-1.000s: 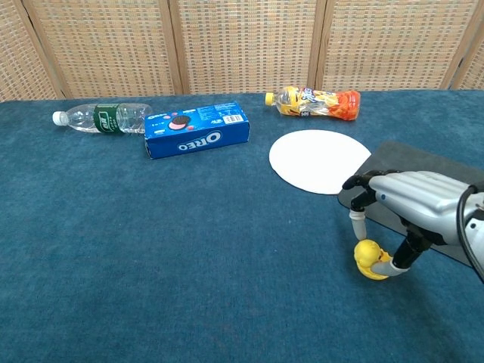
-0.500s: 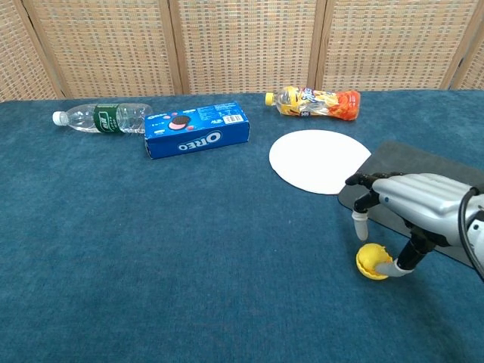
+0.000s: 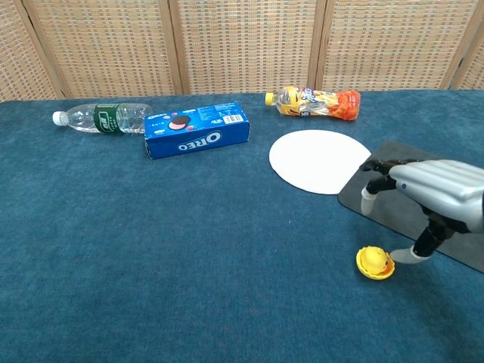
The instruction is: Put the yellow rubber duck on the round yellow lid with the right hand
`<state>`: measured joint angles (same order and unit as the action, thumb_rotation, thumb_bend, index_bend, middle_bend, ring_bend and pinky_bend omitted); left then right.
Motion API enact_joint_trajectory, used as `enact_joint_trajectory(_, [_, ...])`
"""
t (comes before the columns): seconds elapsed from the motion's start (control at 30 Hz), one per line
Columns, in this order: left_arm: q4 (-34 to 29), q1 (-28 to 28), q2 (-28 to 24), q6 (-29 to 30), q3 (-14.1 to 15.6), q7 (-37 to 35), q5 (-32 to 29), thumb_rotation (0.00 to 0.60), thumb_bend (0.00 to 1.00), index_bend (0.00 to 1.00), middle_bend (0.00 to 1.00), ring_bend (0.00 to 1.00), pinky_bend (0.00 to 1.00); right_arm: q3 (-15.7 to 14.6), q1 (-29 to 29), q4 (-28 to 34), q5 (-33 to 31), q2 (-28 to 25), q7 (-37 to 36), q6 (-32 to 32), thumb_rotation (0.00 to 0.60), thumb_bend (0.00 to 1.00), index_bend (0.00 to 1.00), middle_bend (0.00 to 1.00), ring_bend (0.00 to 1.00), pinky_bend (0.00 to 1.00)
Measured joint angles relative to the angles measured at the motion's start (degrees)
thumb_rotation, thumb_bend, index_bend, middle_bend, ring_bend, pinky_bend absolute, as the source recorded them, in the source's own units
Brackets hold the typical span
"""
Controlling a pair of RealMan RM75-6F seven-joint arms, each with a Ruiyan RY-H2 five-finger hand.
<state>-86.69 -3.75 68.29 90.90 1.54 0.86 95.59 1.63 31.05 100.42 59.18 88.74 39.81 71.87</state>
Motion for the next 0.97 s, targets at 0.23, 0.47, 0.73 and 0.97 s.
enact_joint_trajectory(0.23, [-0.1, 0.2, -0.2, 0.4, -0.3, -0.3, -0.4, 0.600, 0.06, 0.00, 0.00, 0.00, 0.00, 0.6, -2.1, 2.2, 5.7, -5.1, -4.5, 4.8, 0.600, 0.17, 0.19, 0.00, 0.00, 0.00])
enact_joint_trajectory(0.47, [-0.1, 0.5, -0.4, 0.8, -0.7, 0.0, -1.1, 0.600, 0.06, 0.00, 0.00, 0.00, 0.00, -0.8, -7.4, 3.3, 14.8, -11.4, -16.5, 10.7, 0.600, 0.16, 0.09, 0.00, 0.00, 0.00])
enact_joint_trajectory(0.73, [-0.1, 0.7, -0.3, 0.6, -1.0, 0.7, -1.9, 0.600, 0.06, 0.00, 0.00, 0.00, 0.00, -5.1, -14.7, -3.3, 25.6, -14.5, -24.8, 19.7, 0.600, 0.16, 0.00, 0.00, 0.00, 0.00])
enact_joint_trajectory(0.97, [0.1, 0.6, -0.2, -0.3, -1.0, 1.2, -2.7, 0.600, 0.06, 0.00, 0.00, 0.00, 0.00, -7.6, -20.0, -9.4, 30.0, -15.0, -31.4, 24.6, 0.600, 0.14, 0.00, 0.00, 0.00, 0.00])
